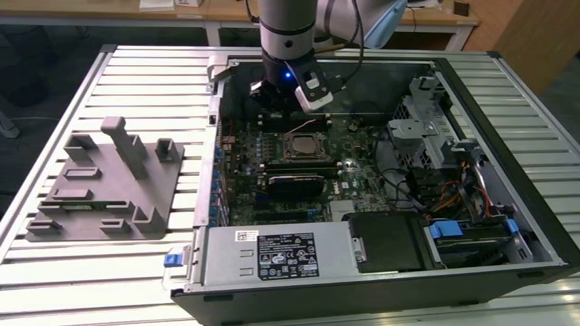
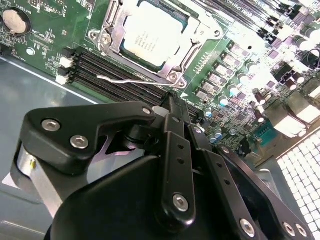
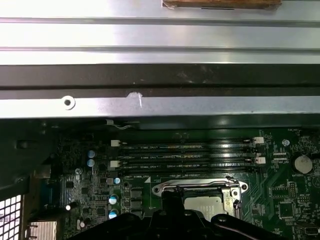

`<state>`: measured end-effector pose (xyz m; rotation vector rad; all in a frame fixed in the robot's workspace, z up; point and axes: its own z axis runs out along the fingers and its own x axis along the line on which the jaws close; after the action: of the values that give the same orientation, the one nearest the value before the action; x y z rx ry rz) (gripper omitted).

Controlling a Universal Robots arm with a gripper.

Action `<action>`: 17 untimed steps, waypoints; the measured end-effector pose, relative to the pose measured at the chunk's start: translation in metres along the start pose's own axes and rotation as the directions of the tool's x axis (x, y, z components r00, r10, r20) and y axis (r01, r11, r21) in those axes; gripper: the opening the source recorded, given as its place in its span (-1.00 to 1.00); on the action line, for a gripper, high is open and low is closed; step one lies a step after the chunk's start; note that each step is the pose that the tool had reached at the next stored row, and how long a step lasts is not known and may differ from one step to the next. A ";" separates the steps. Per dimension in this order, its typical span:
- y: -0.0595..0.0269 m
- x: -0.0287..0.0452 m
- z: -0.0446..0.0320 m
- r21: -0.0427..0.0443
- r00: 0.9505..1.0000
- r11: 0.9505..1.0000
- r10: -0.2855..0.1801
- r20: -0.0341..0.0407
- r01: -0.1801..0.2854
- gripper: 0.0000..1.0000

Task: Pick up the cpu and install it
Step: 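Install the first cpu locking lever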

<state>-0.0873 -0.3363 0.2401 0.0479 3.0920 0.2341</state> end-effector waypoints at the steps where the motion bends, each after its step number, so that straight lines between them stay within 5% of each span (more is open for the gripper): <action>1: 0.0000 -0.0002 0.0003 0.000 1.000 1.000 0.001 0.000 -0.001 -0.79; 7: -0.0005 -0.0017 0.0033 0.000 1.000 1.000 0.004 0.011 -0.004 -0.79; 17: -0.0010 -0.0051 0.0079 -0.002 0.998 1.000 0.005 0.068 -0.005 -0.79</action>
<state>-0.0819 -0.3363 0.2324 0.0628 3.0248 0.2302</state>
